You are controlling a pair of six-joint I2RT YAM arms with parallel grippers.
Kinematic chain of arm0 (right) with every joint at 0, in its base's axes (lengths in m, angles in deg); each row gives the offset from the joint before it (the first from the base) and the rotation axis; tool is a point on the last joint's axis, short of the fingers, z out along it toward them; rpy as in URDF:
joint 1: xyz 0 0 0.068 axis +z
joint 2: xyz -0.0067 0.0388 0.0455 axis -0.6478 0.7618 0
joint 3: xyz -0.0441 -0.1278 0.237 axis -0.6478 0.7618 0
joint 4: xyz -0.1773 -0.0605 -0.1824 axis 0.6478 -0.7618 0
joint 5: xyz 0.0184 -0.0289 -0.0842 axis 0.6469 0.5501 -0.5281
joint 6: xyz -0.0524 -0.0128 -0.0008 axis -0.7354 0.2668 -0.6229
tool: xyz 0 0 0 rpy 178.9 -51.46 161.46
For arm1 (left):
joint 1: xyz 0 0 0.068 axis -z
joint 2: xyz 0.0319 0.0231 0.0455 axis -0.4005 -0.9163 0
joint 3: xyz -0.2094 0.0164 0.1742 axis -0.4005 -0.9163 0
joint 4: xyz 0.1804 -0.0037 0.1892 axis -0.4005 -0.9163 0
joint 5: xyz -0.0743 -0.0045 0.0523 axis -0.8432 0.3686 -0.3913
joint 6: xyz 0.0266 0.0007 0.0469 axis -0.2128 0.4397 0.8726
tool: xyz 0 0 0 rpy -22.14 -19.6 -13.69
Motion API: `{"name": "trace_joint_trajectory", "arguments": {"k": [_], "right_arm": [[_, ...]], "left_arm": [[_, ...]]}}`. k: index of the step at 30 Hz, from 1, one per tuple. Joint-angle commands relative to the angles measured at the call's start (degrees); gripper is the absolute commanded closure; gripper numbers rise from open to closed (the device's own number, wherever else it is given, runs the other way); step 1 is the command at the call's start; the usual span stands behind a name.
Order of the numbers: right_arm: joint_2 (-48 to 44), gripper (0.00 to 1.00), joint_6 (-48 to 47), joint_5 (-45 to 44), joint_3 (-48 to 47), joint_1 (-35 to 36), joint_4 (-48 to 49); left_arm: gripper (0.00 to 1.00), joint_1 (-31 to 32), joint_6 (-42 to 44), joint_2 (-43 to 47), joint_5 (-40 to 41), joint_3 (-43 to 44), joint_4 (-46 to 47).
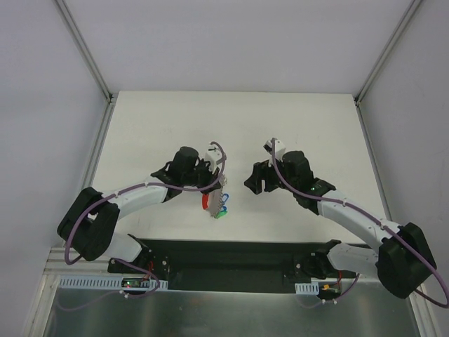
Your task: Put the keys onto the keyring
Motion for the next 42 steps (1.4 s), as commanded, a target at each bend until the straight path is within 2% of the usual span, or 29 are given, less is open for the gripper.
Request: {"name": "trace_joint_trajectory", "arguments": {"k": [1, 5, 10, 11, 15, 21, 25, 28, 32, 34, 35, 37, 39, 42], "right_arm": [[-6.45, 0.28, 0.89, -2.53, 4.63, -0.15, 7.15], [-16.54, 0.24, 1.42, -6.12, 10.45, -0.24, 12.7], [-20.18, 0.2, 0.27, -10.34, 10.91, -0.24, 11.05], [-19.57, 0.17, 0.36, -11.75, 9.77, -0.24, 8.78], [-14.04, 0.13, -2.8, -15.54, -2.6, -0.5, -13.51], [-15.7, 0.17, -2.54, -20.26, -1.75, -2.69, -19.0], [-12.89, 0.18, -1.75, -25.11, -2.63, -5.77, -23.93], [-9.29, 0.23, -1.4, -23.98, -2.54, -10.68, -25.52], [-3.67, 0.37, -2.62, -21.87, -2.46, -17.1, -24.83], [-0.41, 0.4, -3.32, -20.55, -2.81, -18.78, -23.68], [0.55, 0.45, -3.76, -19.85, -2.98, -20.44, -22.9], [3.46, 0.49, -4.99, -18.26, -3.33, -21.33, -20.96], [5.39, 0.6, -7.01, -18.79, -3.86, -22.21, -19.9], [8.91, 0.65, -9.12, -17.13, -4.3, -23.61, -19.02]], "left_arm": [[1.0, 0.48, 4.82, 0.68, -6.74, -3.13, 10.3], [1.0, 0.48, 8.16, 0.77, -11.14, -5.59, 15.68], [1.0, 0.48, 11.07, 0.07, -14.31, -6.65, 18.85], [1.0, 0.48, 11.51, -0.19, -14.49, -6.57, 18.85], [1.0, 0.48, 11.77, -1.42, -14.4, -6.3, 19.02], [1.0, 0.48, 10.98, -2.3, -12.21, -6.21, 19.64], [1.0, 0.48, 10.63, -1.52, -11.42, -6.56, 19.55], [1.0, 0.39, 11.16, -0.81, -10.36, -6.74, 19.29], [1.0, 0.31, 11.95, 0.5, -9.57, -7.0, 17.8], [1.0, 0.31, 12.39, 1.3, -9.04, -7.35, 17.53], [1.0, 0.31, 12.48, 1.47, -8.61, -7.44, 17.18], [1.0, 0.22, 12.83, 1.83, -8.25, -7.45, 16.74], [1.0, 0.13, 13.0, 2.18, -7.99, -7.53, 16.22], [1.0, 0.04, 13.09, 2.44, -7.81, -7.53, 15.78]]}}
